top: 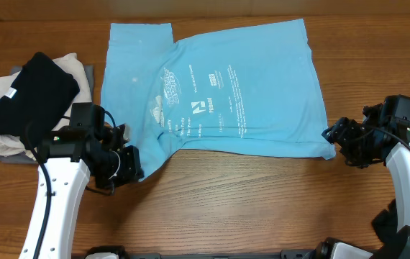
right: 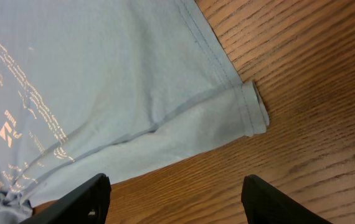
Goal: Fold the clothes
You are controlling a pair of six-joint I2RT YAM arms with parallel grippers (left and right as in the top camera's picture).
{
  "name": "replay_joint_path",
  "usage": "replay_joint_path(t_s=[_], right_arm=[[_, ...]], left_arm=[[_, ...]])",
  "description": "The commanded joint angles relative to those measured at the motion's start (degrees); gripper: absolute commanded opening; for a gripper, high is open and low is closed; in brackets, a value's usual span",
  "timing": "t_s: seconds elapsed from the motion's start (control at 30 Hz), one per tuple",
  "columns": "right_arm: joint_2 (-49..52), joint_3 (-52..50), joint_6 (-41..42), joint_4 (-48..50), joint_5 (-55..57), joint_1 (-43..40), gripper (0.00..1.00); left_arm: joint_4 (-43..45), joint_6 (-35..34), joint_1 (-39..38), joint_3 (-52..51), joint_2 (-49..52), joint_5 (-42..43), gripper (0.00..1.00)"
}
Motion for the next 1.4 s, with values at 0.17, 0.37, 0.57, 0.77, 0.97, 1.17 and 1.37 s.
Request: replay_joint_path(t_s=[0.17, 0.37, 0.57, 0.77, 0.97, 1.17, 1.37], right_arm=[[-0.68, 0.31, 0.04, 0.2, -0.07, -0.11, 0.72], [-0.68, 0.31, 0.04, 0.22, 0.42, -0.11, 0.74], [-0.68, 0.31, 0.04, 0.26, 0.37, -0.11, 0.75], [-0.68, 0.31, 0.04, 0.24, 0.39, -0.11, 0.75], [-0.68, 0.31, 0.04, 0.26, 0.35, -0.11, 0.75], [-0.68, 0.31, 0.07, 0.26, 0.37, -0.11, 0.75], [-0.68, 0.31, 0.07, 0.35, 0.33, -0.11, 0.75]], left_arm=[[-3.23, -5.16, 0.37, 1.53, -0.92, -14.29, 0.04], [-5.6, -11.82, 2.19, 5.07, -0.96, -28.33, 0.08], [-2.54, -11.28, 3.61, 8.02, -0.96, -29.35, 0.12], [-2.08, -11.1, 3.61, 8.0, 0.02, -32.65, 0.2], [3.58, -4.42, 3.58, 8.0, 1.16, -25.79, 0.16], [4.98, 6.97, -1.2, 6.32, 1.2, -3.8, 0.36], [12.5, 2.19, -11.45, 0.04, 3.13, -15.58, 0.49]])
